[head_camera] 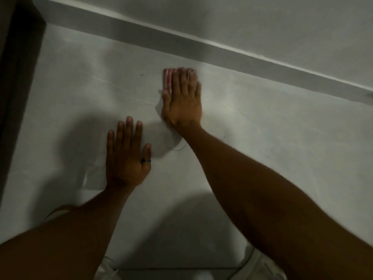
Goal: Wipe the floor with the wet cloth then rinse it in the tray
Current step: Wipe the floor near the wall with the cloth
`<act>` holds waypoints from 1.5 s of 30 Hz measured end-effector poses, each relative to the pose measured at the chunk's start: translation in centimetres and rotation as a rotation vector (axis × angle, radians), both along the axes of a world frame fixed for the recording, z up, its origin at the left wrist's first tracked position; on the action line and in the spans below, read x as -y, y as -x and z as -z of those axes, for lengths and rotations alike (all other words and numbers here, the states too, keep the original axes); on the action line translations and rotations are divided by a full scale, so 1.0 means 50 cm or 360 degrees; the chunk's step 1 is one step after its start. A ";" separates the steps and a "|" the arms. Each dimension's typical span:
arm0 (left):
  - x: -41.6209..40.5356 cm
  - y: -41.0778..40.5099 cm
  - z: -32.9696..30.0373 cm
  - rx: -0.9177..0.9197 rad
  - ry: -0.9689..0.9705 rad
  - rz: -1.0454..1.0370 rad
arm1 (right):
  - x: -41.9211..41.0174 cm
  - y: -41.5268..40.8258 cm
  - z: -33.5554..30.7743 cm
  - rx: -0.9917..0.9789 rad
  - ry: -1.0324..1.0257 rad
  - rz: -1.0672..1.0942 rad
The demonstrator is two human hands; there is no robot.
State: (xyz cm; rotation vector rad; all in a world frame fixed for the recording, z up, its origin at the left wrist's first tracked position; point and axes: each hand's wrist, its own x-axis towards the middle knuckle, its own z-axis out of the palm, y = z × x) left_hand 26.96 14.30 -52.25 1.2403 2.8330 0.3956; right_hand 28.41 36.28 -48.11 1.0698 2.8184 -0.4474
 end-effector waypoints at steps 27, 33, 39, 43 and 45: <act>-0.006 0.002 -0.024 0.0109 0.0051 -0.0008 | 0.033 -0.290 0.029 -0.0004 -0.0154 0.0186; -0.003 0.000 -0.021 0.0127 0.0047 0.0012 | -0.046 -0.375 0.016 0.0072 -0.0137 0.0001; -0.002 -0.006 -0.013 0.0052 0.0028 0.0003 | -0.036 -0.406 0.021 0.0096 -0.0166 -0.0631; -0.001 -0.007 -0.014 0.0060 0.0004 -0.0013 | -0.028 -0.300 0.020 0.0111 -0.0101 0.0619; -0.004 -0.006 -0.018 0.0056 0.0003 -0.0004 | -0.023 -0.240 0.023 0.0120 -0.0100 0.0554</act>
